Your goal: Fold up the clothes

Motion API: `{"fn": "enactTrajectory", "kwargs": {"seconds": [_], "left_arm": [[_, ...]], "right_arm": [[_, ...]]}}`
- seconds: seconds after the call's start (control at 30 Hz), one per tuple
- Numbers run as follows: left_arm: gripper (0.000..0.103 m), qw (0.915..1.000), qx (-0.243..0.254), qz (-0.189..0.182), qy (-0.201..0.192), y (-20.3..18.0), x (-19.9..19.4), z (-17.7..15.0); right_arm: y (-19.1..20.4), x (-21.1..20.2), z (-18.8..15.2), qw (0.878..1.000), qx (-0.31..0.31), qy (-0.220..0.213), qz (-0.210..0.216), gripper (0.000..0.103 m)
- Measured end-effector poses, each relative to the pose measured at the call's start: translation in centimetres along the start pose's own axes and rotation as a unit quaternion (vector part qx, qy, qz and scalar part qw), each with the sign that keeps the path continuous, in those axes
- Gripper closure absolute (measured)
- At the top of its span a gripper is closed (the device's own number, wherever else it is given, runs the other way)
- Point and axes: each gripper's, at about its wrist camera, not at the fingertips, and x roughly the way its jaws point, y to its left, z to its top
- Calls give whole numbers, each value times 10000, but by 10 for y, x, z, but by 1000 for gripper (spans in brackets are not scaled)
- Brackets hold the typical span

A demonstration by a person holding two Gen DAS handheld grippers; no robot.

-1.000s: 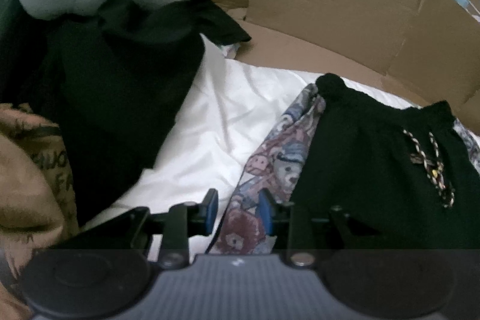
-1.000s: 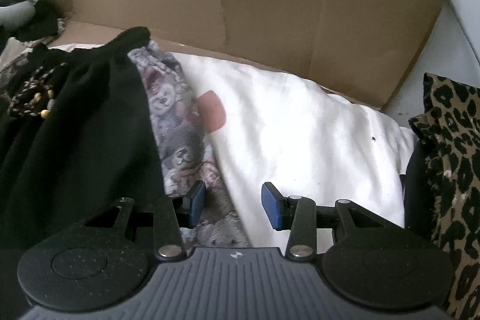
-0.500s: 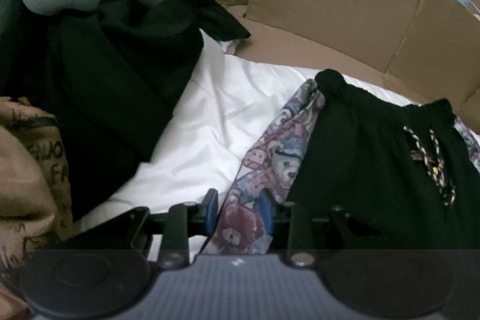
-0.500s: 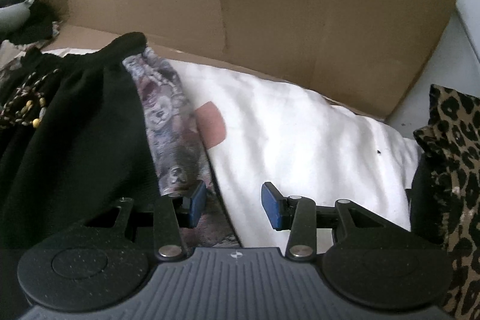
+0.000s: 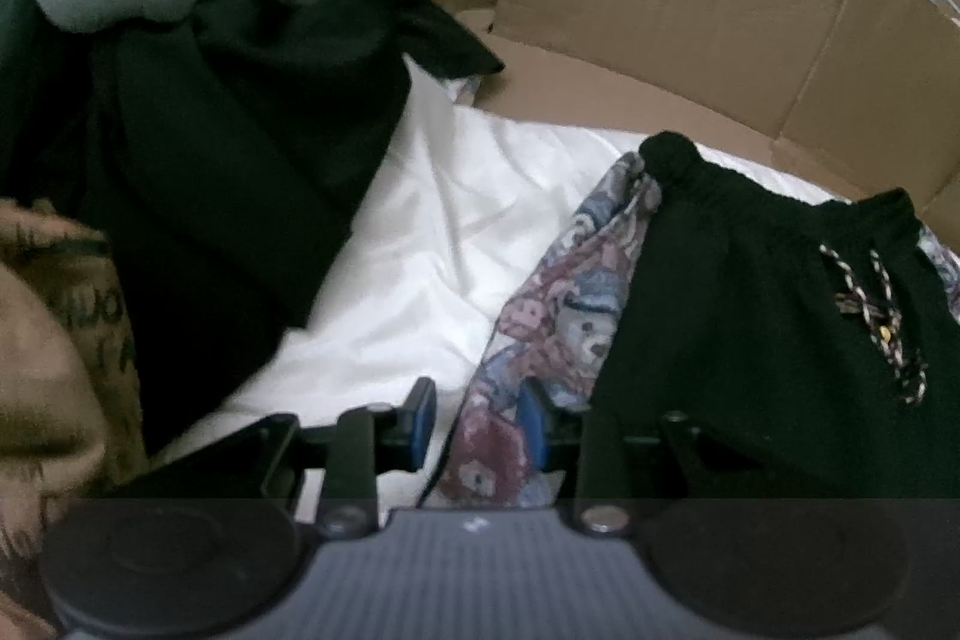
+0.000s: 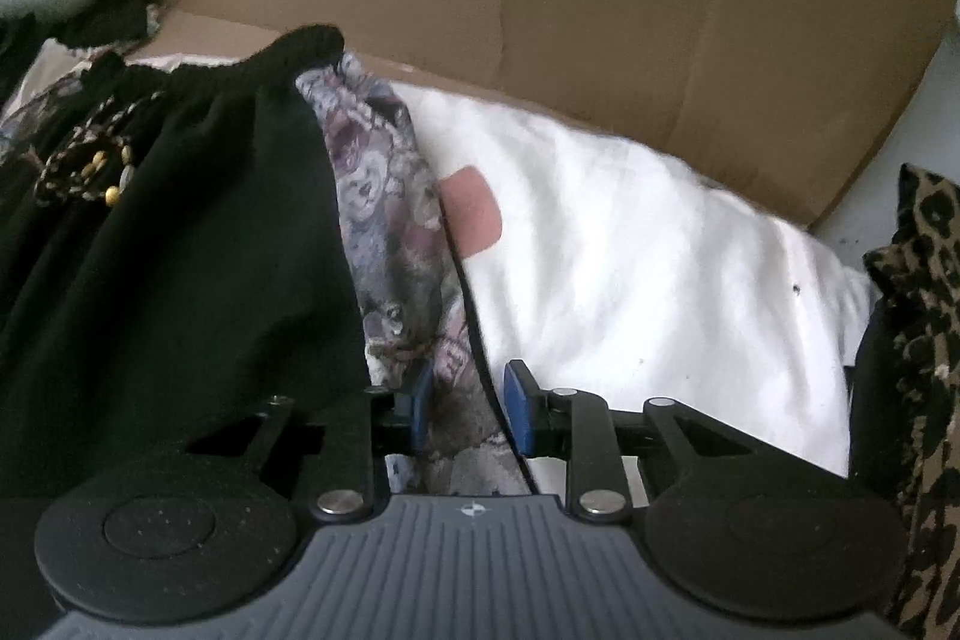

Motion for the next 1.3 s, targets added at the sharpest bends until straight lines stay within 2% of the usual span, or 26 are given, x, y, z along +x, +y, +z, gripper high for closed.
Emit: {"fn": "enactTrajectory", "kwargs": {"seconds": [0.03, 0.07, 0.1, 0.13, 0.33, 0.5, 0.6, 0.77, 0.9, 1.07, 1.2, 1.3], "left_arm": [[70, 10000, 43, 31, -52, 0, 0, 1], [70, 9999, 77, 55, -93, 0, 0, 1], [70, 9999, 67, 48, -89, 0, 0, 2], [70, 9999, 61, 44, -89, 0, 1, 3], [69, 9999, 61, 79, -118, 1, 4, 0], [68, 9999, 53, 88, -111, 3, 6, -1], [69, 9997, 59, 115, -230, 2, 2, 1], [70, 9994, -55, -17, -339, 2, 2, 6], [70, 9994, 135, -49, -320, -2, 13, 11], [69, 9994, 264, -20, -236, -12, 28, 11], [68, 9996, 186, 0, -226, -14, 32, 8], [73, 9988, 405, -196, -178, -19, 30, 4]], "right_arm": [[-1, 1, 1, 10000, -25, 45, 43, 72], [-1, 1, 2, 9999, -55, 78, 91, 83], [-1, 2, 4, 9998, -102, 115, 119, 99], [0, 1, 5, 9996, -182, 161, 106, 103], [-11, -9, 15, 9998, -36, 165, -135, 103], [-8, 3, 8, 9990, -46, 275, -355, 102], [-11, 1, 14, 9989, 157, 294, -318, 99], [-23, -7, 24, 9974, 706, -7, -158, 93], [-25, -1, 32, 9933, 1150, -72, -28, 92], [-8, 17, 39, 9959, 891, -111, -147, 90], [0, 23, 42, 9969, 751, -180, -127, 90], [3, 26, 45, 9973, 691, -219, -76, 90]]}}
